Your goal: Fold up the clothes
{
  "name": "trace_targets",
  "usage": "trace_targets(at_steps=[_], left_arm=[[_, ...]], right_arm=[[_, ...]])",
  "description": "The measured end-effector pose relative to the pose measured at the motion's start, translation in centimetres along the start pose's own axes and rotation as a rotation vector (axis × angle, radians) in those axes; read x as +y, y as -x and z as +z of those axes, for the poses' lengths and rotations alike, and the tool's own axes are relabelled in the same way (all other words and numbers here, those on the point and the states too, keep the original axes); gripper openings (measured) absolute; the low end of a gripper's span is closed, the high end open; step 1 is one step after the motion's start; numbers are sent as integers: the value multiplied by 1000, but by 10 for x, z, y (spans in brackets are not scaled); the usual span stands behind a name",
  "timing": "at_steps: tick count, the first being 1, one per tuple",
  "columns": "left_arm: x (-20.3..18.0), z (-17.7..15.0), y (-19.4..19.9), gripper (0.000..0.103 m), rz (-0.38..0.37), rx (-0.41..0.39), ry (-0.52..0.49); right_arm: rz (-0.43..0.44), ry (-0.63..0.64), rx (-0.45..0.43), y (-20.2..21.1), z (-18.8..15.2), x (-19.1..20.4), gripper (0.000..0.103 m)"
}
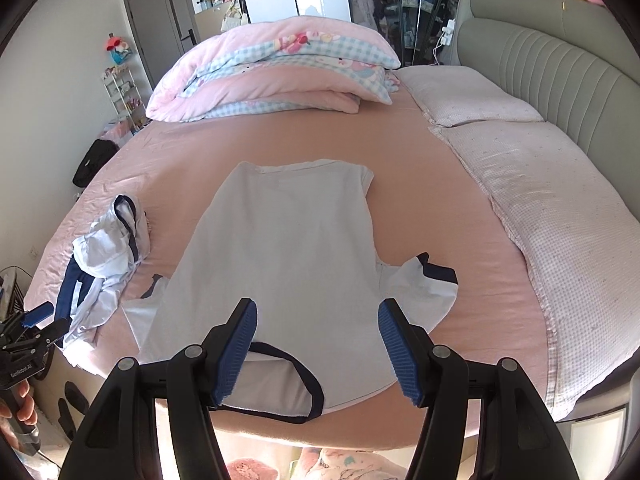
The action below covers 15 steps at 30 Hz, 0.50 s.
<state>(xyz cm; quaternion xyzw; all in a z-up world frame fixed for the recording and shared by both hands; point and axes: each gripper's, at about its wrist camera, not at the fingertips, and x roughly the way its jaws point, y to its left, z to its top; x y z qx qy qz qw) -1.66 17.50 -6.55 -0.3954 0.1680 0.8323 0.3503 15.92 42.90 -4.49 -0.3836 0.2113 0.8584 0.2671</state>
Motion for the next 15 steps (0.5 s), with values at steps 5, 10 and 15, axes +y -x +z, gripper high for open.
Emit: trace_targets(at_steps=[5,10,15], left_arm=[[-3,-4,-7,69,12,-10,-54],[-3,-3,-19,69,-14,-14,-49],[-6,-1,-35,69,10,-38,-57]], right_arm=[[3,-2,5,-4,-8,7,63],[-36,86,-8,-10,-15,35,63],[-28,179,-44,-17,-26,75,63]])
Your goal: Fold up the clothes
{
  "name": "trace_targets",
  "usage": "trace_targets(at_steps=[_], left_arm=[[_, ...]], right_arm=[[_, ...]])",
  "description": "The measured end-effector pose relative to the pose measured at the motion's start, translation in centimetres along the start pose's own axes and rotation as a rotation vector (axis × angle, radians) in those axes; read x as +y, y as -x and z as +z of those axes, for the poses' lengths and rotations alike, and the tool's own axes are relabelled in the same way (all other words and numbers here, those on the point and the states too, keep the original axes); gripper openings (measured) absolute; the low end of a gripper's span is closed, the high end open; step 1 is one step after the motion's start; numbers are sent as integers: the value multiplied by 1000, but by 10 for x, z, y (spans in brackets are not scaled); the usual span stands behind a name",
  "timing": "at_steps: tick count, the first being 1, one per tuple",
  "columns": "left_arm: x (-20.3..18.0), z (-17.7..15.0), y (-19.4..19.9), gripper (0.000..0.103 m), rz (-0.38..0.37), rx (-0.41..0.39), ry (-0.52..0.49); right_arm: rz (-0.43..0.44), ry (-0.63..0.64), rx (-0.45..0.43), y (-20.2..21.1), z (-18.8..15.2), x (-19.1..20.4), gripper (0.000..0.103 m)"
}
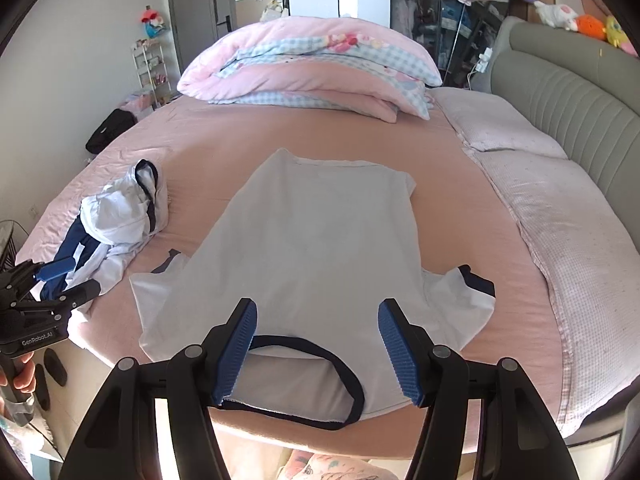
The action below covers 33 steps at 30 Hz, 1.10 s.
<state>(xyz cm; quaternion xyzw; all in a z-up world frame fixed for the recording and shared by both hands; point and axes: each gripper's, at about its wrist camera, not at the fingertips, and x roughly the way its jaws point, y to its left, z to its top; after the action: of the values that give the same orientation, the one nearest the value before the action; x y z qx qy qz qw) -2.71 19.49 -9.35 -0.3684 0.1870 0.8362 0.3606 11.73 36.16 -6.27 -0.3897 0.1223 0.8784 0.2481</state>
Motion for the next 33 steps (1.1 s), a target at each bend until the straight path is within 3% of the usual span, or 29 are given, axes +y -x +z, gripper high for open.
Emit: trace_targets(at_steps=[8,14,20,25,28,33], left_arm=[[10,-10,-27,69,-7,21,43],[23,-20,-48,69,-28,70,97],[42,-31,-71,69,-55,127,188],[59,-42,-85,69,-126,167,295],[63,-46,-93,69,-183,188,353],[60,-46,-103,69,-212,207,387]], right_arm=[[68,85,22,-29,-12,57,63],[-18,246,53,-51,-23,90,63],[-91,299,61,-69,-38,103,63],[-158,371,78,-82,-55,115,63],[-193,403,60,-81,-59,123,63],[-269,507,9,-75,-68,142,63]])
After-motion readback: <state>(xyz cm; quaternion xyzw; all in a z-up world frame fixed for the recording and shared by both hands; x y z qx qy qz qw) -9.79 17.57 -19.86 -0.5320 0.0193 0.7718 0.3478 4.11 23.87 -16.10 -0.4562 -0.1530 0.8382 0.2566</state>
